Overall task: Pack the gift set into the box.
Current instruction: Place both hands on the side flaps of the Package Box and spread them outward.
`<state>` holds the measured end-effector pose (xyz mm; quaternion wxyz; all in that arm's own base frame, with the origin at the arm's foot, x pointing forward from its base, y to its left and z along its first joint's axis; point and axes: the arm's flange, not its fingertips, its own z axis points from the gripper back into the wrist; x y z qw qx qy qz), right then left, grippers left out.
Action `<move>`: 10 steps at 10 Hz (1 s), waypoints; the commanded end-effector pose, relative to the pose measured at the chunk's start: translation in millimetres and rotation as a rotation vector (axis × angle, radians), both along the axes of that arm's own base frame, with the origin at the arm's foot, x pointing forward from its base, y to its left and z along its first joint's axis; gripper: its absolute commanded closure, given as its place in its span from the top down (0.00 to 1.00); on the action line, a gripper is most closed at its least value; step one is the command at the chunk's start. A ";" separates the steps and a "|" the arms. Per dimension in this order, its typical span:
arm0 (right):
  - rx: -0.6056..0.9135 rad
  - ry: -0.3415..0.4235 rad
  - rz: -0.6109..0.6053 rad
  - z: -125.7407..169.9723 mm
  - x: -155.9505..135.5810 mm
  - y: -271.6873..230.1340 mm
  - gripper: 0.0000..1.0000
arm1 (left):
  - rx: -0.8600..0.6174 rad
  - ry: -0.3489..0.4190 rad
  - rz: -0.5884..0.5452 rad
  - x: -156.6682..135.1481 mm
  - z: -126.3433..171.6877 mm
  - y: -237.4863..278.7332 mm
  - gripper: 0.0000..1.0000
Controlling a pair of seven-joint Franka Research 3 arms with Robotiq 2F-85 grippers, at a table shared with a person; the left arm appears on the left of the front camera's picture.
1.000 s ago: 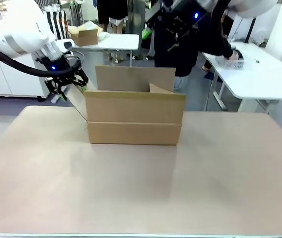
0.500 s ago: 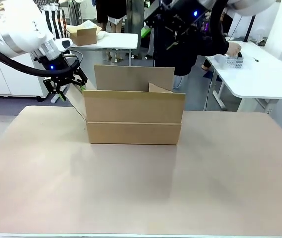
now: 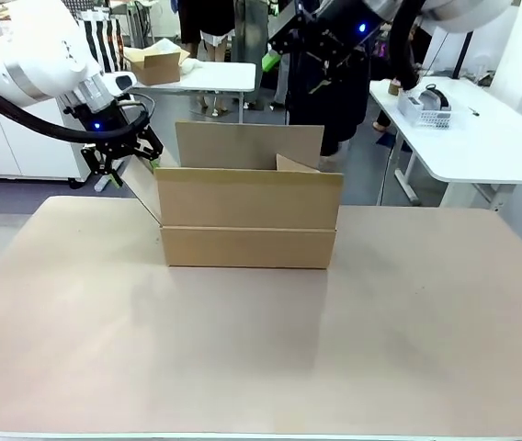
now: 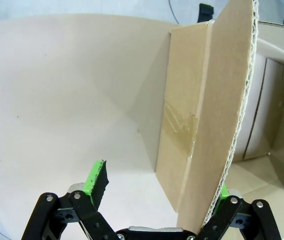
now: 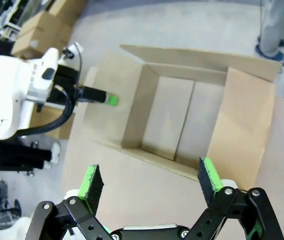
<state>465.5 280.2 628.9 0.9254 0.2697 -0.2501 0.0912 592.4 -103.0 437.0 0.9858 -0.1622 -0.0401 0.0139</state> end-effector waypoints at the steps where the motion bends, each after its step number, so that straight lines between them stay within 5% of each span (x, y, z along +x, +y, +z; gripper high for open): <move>1: -0.087 0.039 -0.242 -13.6 16.9 17.1 1.00 | 0.014 0.004 0.012 -1.8 -0.3 0.2 1.00; 8: -0.484 0.241 -0.157 -97.2 85.6 128.1 1.00 | 0.014 0.004 0.012 -1.8 -0.3 0.2 1.00; 10: -0.660 0.275 -0.216 -116.6 95.4 149.4 1.00 | 0.014 0.004 0.012 -1.8 -0.3 0.2 1.00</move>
